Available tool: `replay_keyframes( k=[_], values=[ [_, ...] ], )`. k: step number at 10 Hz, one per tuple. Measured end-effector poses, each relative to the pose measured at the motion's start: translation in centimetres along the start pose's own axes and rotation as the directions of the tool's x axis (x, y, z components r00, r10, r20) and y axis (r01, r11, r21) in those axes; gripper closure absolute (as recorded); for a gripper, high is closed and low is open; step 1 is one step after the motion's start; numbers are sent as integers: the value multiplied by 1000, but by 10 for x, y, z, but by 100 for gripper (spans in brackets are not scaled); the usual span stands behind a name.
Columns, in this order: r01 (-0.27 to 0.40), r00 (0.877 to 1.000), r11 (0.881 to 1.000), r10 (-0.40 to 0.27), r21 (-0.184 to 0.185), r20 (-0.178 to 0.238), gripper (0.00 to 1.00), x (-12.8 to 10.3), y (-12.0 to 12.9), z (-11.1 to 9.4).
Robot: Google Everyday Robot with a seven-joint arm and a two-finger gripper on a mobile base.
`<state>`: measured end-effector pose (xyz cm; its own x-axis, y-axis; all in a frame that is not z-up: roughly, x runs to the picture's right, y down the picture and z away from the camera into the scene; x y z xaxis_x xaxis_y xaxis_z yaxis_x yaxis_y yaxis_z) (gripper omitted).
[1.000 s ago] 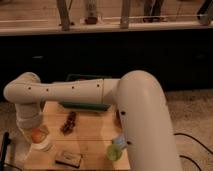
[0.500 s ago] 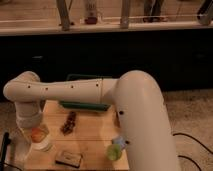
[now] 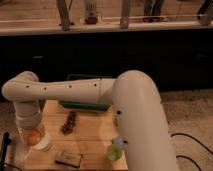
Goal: Place apple in paper cup
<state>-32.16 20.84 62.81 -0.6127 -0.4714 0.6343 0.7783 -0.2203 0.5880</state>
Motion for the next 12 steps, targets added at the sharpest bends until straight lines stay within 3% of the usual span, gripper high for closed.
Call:
replay_keyframes(
  k=[12],
  values=[
    [1,1000,1000,-1,-13,0,20,2,4,-11]
  ],
)
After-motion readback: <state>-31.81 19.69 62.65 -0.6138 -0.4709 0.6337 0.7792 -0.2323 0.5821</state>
